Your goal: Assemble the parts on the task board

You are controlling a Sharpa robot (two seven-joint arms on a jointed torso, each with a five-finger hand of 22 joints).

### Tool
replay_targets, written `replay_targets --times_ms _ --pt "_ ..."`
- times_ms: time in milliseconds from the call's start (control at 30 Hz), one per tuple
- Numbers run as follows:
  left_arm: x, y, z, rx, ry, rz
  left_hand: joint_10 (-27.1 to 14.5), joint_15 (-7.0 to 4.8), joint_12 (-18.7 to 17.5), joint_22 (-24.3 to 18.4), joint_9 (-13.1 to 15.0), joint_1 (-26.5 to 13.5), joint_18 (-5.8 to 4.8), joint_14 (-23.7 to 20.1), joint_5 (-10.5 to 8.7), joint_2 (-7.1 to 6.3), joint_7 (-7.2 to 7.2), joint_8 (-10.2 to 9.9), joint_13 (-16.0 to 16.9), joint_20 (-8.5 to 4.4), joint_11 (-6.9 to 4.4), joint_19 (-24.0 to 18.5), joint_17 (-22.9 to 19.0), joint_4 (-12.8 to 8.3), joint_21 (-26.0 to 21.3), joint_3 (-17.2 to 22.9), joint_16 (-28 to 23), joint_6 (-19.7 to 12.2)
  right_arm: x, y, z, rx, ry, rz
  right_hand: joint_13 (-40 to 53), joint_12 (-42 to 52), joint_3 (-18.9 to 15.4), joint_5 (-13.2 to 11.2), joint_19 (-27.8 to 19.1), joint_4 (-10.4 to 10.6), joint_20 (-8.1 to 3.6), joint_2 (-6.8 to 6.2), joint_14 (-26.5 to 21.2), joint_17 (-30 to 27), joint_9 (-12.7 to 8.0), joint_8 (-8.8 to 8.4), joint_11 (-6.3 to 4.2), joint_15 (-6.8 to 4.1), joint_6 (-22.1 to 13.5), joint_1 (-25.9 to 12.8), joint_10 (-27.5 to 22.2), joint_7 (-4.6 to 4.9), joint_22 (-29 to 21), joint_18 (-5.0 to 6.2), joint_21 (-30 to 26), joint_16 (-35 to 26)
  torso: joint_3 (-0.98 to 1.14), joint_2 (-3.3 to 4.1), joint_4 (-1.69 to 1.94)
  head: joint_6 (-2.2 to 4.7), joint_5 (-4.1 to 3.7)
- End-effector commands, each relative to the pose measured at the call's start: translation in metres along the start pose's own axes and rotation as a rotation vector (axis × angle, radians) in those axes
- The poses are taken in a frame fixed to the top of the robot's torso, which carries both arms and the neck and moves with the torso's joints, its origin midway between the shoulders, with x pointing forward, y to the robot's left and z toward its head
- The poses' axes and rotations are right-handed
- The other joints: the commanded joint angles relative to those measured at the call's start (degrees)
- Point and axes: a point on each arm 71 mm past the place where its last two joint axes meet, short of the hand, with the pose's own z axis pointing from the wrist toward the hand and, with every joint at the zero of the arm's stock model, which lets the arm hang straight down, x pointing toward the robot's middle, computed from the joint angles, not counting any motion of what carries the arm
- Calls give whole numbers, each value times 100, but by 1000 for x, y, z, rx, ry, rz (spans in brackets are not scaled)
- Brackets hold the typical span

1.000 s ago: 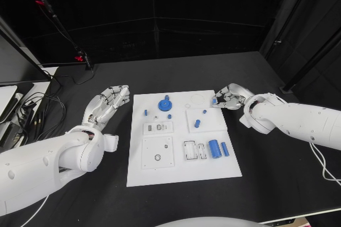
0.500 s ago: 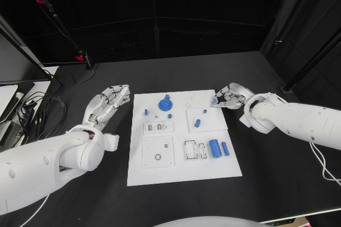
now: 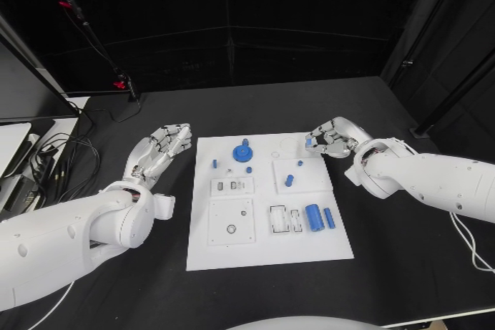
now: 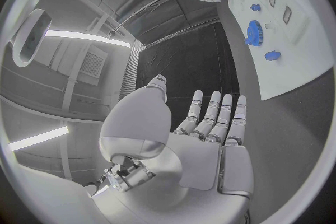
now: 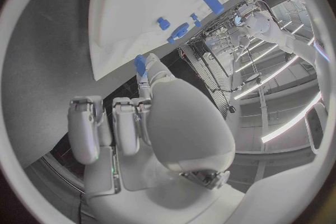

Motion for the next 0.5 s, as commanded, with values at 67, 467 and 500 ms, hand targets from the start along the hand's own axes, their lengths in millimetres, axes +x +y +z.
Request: replay_targets --times_ms 67,467,500 --pt "2 -18 -1 251 10 -3 37 -3 38 6 -2 -1 27 44 21 67 900 -29 1 5 -14 -31 8 2 23 -37 20 -47 -3 13 -6 -45 -48 52 1507 14 2 32 605 -29 -2 73 606 1507 4 15 48 39 64 0 618 -4 1510 -42 18 14 -11 -1 15 -9 18" --pt "3 -18 -1 248 10 -3 37 -3 38 6 -2 0 27 44 21 67 900 -29 1 5 -14 -32 8 2 24 -38 21 -47 27 65 -18 -73 88 75 1507 14 26 146 605 -84 34 93 606 1507 -10 -9 97 83 161 55 618 47 1510 -42 18 14 2 8 8 -67 159" --pt "2 -18 -1 248 10 -3 38 -3 39 6 -2 1 27 44 22 67 900 -28 1 5 -14 -33 8 2 23 -40 21 -46 30 69 -18 -74 96 74 1507 14 26 146 605 -84 34 93 606 1507 -10 -9 97 83 161 55 618 47 1510 -42 18 14 1 5 4 -80 175"
